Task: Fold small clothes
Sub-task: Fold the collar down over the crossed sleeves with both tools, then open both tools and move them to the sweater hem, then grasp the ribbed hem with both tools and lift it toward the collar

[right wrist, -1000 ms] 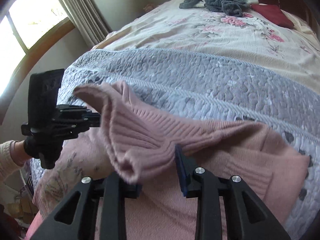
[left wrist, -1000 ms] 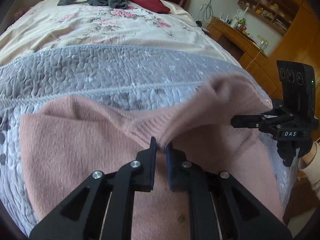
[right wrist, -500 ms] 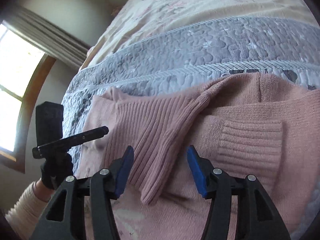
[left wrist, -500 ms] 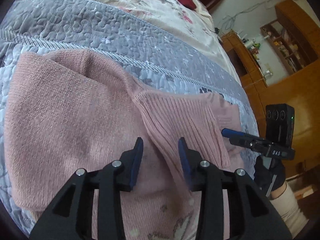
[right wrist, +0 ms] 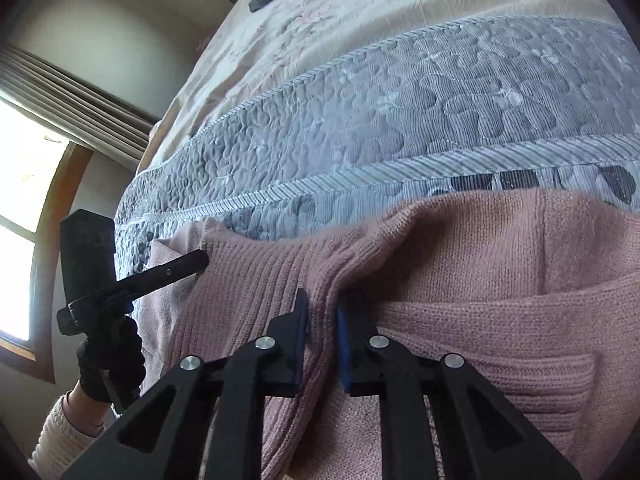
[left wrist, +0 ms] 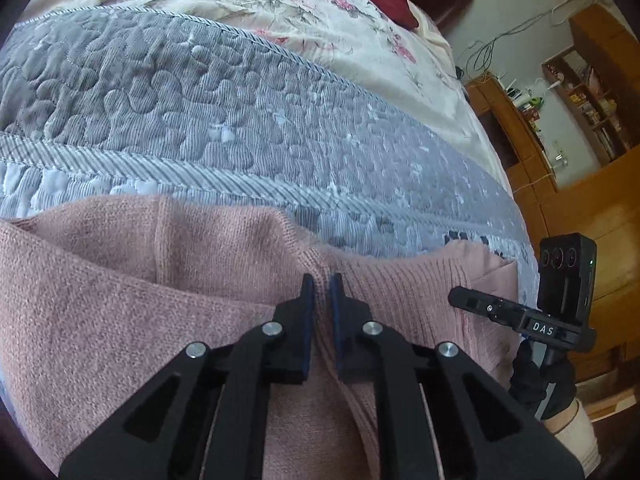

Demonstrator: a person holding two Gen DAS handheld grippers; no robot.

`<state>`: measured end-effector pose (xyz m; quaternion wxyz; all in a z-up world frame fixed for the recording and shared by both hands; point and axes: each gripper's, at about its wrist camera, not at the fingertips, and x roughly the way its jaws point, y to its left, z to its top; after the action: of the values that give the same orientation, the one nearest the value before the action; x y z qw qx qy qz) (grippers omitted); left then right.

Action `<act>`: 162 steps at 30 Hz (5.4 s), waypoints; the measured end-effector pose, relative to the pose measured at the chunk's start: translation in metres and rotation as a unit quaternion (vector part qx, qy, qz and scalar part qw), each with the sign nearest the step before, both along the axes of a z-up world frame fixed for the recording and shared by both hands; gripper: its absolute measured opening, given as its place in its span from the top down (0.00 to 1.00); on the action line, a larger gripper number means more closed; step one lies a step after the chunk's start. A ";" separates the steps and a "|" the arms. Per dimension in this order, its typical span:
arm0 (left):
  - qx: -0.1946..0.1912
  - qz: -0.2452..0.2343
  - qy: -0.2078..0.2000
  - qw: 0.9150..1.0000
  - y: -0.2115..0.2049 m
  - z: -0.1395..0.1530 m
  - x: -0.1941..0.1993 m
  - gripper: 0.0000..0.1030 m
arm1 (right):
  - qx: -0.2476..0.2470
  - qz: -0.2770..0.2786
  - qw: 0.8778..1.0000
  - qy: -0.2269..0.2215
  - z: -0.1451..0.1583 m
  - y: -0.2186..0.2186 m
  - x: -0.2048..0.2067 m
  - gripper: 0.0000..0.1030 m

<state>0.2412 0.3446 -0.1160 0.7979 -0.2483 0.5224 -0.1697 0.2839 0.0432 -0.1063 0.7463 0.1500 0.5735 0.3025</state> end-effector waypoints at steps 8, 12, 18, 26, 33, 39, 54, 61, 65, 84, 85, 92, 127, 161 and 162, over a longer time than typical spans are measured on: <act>-0.002 -0.019 0.007 1.000 -0.010 0.020 -0.064 0.67 | 0.018 0.021 0.999 0.018 0.024 -0.013 -0.052 0.66; 0.017 -0.027 0.027 0.999 -0.022 0.008 -0.079 0.79 | -0.005 0.039 0.998 0.055 0.009 -0.005 -0.067 0.80; 0.016 -0.031 0.038 0.999 -0.011 -0.005 -0.076 0.91 | -0.022 0.032 0.998 0.045 0.007 -0.019 -0.072 0.90; 0.047 -0.017 0.028 0.998 -0.019 0.007 -0.089 0.81 | -0.027 0.026 0.999 0.016 0.017 -0.022 -0.083 0.80; 0.141 0.010 -0.007 0.990 -0.006 0.068 -0.208 0.49 | -0.060 0.023 0.995 -0.073 0.092 -0.064 -0.204 0.58; 0.201 0.061 0.016 0.977 0.032 0.087 -0.347 0.40 | -0.095 -0.017 0.994 -0.054 0.103 -0.127 -0.336 0.47; 0.170 0.102 0.065 0.978 0.050 0.053 -0.457 0.36 | -0.107 -0.087 0.990 0.030 0.046 -0.182 -0.428 0.40; 0.164 0.097 0.095 0.977 0.047 0.030 -0.468 0.34 | -0.108 -0.077 0.990 0.042 0.027 -0.170 -0.437 0.41; 0.156 0.109 0.105 0.976 0.049 0.028 -0.464 0.35 | -0.097 -0.066 0.992 0.040 0.024 -0.167 -0.438 0.57; 0.022 0.102 0.113 0.988 0.046 0.052 -0.439 0.92 | 0.058 -0.039 0.994 0.079 0.048 -0.170 -0.418 0.90; 0.005 0.104 0.101 0.989 0.047 0.058 -0.436 0.92 | 0.072 -0.043 0.993 0.080 0.054 -0.172 -0.412 0.90; -0.040 0.137 0.048 0.989 0.057 0.083 -0.388 0.93 | 0.122 -0.091 0.986 0.070 0.086 -0.187 -0.349 0.90; -0.031 0.192 0.033 0.980 0.129 0.076 -0.303 0.48 | -0.028 -0.026 0.999 -0.001 0.088 -0.159 -0.231 0.46; 0.136 0.043 -0.069 0.987 0.040 0.098 -0.313 0.90 | -0.052 0.048 0.994 -0.083 0.114 -0.129 -0.265 0.90; 0.134 0.046 -0.077 0.987 0.039 0.104 -0.314 0.90 | -0.046 0.045 0.994 -0.087 0.120 -0.131 -0.266 0.90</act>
<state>-0.0729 0.3839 -0.0121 0.8689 -0.1491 0.4652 -0.0800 0.0176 -0.0880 0.0133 0.7850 0.0626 0.5263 0.3208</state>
